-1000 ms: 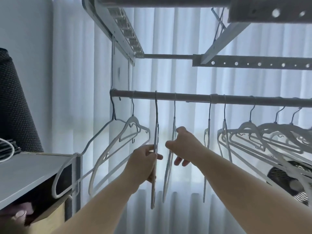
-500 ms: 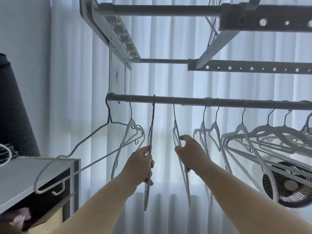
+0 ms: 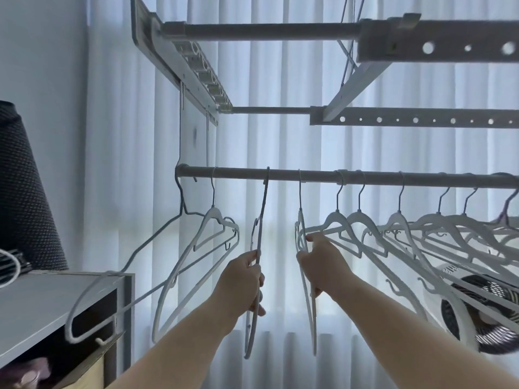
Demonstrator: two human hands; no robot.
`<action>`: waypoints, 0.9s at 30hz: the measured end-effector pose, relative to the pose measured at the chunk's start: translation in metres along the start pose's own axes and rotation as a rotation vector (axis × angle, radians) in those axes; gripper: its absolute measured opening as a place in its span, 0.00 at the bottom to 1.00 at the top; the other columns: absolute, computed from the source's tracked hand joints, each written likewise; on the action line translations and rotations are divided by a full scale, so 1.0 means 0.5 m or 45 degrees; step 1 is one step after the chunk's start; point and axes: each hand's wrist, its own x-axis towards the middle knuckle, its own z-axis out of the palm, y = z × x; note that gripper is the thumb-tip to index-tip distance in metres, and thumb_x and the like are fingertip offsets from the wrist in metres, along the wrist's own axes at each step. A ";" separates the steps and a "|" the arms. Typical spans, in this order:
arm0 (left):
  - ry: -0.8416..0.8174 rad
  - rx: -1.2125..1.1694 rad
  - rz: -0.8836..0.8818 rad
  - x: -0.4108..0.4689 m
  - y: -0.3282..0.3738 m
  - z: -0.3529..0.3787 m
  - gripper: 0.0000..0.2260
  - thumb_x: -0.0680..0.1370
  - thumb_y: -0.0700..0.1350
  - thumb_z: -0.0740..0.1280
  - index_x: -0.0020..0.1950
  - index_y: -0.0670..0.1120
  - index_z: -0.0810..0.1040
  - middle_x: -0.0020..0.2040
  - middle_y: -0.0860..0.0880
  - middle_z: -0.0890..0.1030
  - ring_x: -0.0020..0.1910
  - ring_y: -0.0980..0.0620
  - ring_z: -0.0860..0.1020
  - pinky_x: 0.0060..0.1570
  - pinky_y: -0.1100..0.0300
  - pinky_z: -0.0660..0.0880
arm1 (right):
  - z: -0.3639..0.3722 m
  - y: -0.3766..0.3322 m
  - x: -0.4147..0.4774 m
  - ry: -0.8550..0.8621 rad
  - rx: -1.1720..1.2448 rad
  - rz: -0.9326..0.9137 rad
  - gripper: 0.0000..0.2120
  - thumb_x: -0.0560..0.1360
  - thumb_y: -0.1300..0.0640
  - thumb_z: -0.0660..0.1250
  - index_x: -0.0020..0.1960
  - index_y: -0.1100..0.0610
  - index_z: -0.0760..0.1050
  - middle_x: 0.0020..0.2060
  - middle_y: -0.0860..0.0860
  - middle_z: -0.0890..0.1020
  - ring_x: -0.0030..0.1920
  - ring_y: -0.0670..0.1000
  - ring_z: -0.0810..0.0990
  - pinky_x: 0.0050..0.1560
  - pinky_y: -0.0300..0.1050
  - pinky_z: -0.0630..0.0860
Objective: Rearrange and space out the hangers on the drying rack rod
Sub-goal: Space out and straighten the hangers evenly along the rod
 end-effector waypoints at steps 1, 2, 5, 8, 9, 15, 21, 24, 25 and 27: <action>-0.003 0.001 0.000 0.000 0.000 -0.002 0.18 0.79 0.35 0.52 0.67 0.45 0.67 0.32 0.47 0.66 0.15 0.57 0.64 0.16 0.65 0.69 | 0.002 -0.001 0.001 -0.003 0.005 0.010 0.21 0.76 0.63 0.52 0.69 0.60 0.60 0.31 0.51 0.71 0.22 0.52 0.71 0.27 0.42 0.73; -0.001 0.003 0.003 -0.001 0.002 -0.004 0.18 0.79 0.35 0.52 0.67 0.45 0.68 0.32 0.47 0.66 0.16 0.56 0.64 0.17 0.65 0.70 | 0.003 -0.001 0.001 -0.004 0.006 0.019 0.21 0.76 0.63 0.52 0.69 0.60 0.59 0.31 0.51 0.70 0.22 0.52 0.71 0.27 0.42 0.73; 0.004 0.038 -0.008 -0.006 0.008 -0.007 0.17 0.79 0.36 0.52 0.67 0.46 0.68 0.32 0.47 0.67 0.20 0.53 0.65 0.17 0.64 0.70 | 0.002 -0.004 0.001 -0.008 -0.036 0.030 0.22 0.76 0.63 0.53 0.70 0.60 0.58 0.33 0.51 0.70 0.22 0.52 0.71 0.26 0.41 0.74; -0.037 0.201 -0.015 -0.010 0.009 -0.014 0.15 0.81 0.42 0.54 0.67 0.45 0.67 0.34 0.48 0.72 0.16 0.56 0.68 0.17 0.65 0.69 | 0.001 -0.010 -0.005 0.031 -0.127 0.003 0.22 0.76 0.58 0.55 0.69 0.61 0.57 0.36 0.52 0.72 0.27 0.56 0.76 0.34 0.49 0.78; -0.055 0.321 -0.001 -0.015 0.011 -0.019 0.16 0.81 0.45 0.54 0.68 0.44 0.67 0.37 0.49 0.74 0.17 0.57 0.71 0.19 0.65 0.69 | 0.000 -0.013 -0.008 0.054 -0.198 -0.017 0.22 0.76 0.56 0.56 0.68 0.61 0.57 0.39 0.53 0.74 0.35 0.59 0.79 0.40 0.51 0.78; 0.491 1.130 0.585 -0.059 0.040 -0.078 0.15 0.79 0.54 0.55 0.60 0.52 0.75 0.49 0.54 0.80 0.53 0.52 0.77 0.45 0.62 0.68 | -0.021 -0.036 -0.016 0.260 -0.530 -0.160 0.21 0.78 0.46 0.55 0.66 0.57 0.61 0.58 0.57 0.77 0.61 0.59 0.74 0.55 0.48 0.70; 0.737 1.255 0.683 -0.047 0.038 -0.162 0.14 0.76 0.45 0.62 0.60 0.45 0.76 0.59 0.46 0.78 0.57 0.41 0.75 0.55 0.51 0.71 | -0.049 -0.076 0.041 0.464 -0.548 -0.550 0.18 0.78 0.55 0.58 0.66 0.56 0.68 0.62 0.54 0.73 0.65 0.55 0.68 0.65 0.44 0.62; 0.693 1.304 0.459 -0.040 0.014 -0.190 0.21 0.78 0.49 0.57 0.71 0.50 0.60 0.69 0.52 0.68 0.65 0.48 0.69 0.61 0.56 0.66 | -0.066 -0.108 0.088 0.413 -0.669 -0.644 0.20 0.78 0.56 0.58 0.70 0.57 0.65 0.68 0.53 0.68 0.69 0.54 0.63 0.69 0.45 0.57; 0.665 1.268 0.415 -0.038 0.007 -0.194 0.22 0.78 0.50 0.57 0.72 0.51 0.58 0.68 0.52 0.69 0.64 0.48 0.70 0.60 0.56 0.68 | -0.070 -0.120 0.102 0.382 -0.693 -0.666 0.21 0.78 0.55 0.58 0.71 0.56 0.64 0.70 0.52 0.67 0.70 0.54 0.62 0.70 0.45 0.56; 0.624 1.235 0.354 -0.035 -0.001 -0.197 0.21 0.79 0.50 0.56 0.72 0.52 0.58 0.67 0.54 0.72 0.62 0.49 0.73 0.58 0.57 0.69 | -0.070 -0.140 0.127 0.319 -0.705 -0.681 0.23 0.78 0.54 0.58 0.72 0.54 0.61 0.72 0.50 0.65 0.73 0.53 0.59 0.72 0.46 0.53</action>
